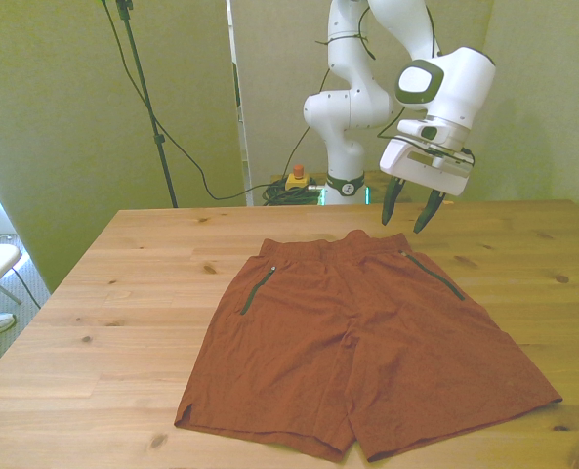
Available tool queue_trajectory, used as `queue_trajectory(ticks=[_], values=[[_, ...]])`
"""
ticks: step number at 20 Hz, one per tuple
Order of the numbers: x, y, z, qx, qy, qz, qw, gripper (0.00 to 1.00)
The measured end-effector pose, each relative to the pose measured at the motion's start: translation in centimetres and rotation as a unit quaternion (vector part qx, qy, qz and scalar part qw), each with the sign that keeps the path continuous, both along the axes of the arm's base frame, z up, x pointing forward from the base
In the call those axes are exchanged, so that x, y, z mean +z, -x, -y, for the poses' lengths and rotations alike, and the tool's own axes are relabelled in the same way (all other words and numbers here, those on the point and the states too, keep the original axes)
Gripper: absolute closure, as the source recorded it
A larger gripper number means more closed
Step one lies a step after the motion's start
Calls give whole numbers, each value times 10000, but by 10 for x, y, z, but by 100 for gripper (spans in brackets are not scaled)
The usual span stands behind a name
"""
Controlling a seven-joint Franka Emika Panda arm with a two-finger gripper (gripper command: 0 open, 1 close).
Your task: Fold the shorts
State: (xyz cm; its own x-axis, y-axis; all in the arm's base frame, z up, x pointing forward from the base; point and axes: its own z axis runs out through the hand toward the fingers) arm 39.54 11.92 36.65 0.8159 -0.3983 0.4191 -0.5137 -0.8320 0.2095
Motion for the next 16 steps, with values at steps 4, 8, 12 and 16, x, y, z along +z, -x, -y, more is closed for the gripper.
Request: queue_trajectory(ticks=[4,8,12,16], values=[[-12,1,-12,98,47,-77,9999,0],[-24,-1,-6,115,268,-88,9995,0],[-28,-8,6,77,589,45,9982,100],[-30,-14,11,22,704,112,9975,100]])
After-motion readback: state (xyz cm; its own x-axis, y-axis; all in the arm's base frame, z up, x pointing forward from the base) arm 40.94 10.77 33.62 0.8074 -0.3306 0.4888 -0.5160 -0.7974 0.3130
